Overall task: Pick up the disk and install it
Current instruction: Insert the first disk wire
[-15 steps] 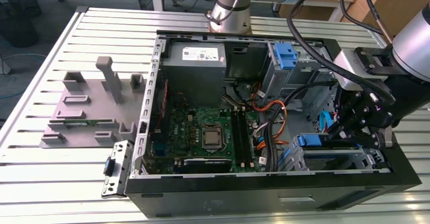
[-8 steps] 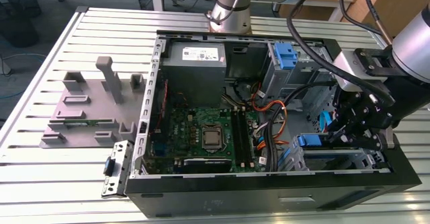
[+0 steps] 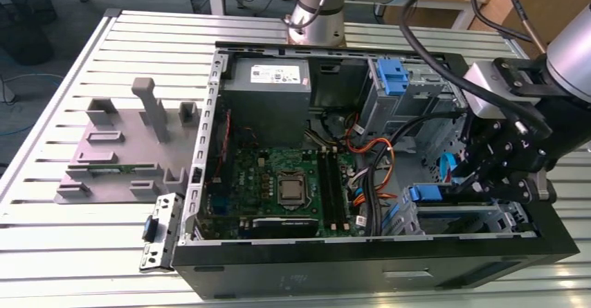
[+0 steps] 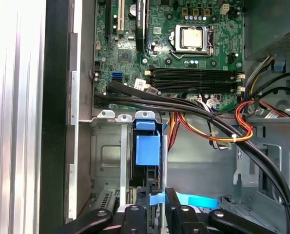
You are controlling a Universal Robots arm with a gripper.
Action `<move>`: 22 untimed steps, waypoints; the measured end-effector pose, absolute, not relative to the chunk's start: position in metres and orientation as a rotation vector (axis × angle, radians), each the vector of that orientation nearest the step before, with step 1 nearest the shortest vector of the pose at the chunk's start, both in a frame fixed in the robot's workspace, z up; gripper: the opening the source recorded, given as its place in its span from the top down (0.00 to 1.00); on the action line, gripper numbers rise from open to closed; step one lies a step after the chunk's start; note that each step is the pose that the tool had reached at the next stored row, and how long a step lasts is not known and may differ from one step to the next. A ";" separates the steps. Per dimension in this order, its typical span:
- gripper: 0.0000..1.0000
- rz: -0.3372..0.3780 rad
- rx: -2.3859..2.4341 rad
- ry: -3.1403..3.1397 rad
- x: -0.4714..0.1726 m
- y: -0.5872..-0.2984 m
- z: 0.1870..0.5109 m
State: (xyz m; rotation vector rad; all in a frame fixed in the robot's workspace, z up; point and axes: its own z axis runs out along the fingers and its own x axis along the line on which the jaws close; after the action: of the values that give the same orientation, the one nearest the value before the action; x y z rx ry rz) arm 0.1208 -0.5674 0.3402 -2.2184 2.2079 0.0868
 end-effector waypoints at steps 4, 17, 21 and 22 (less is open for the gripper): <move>0.71 0.087 -2.218 2.208 0.121 -0.567 0.343; 0.71 0.087 -2.218 2.208 0.129 -0.567 0.346; 0.71 0.087 -2.218 2.208 0.129 -0.567 0.347; 0.71 0.087 -2.219 2.208 0.129 -0.567 0.348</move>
State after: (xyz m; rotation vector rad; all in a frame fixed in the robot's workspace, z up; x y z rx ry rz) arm 0.1286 -0.5674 0.3475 -2.2186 2.2081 0.0868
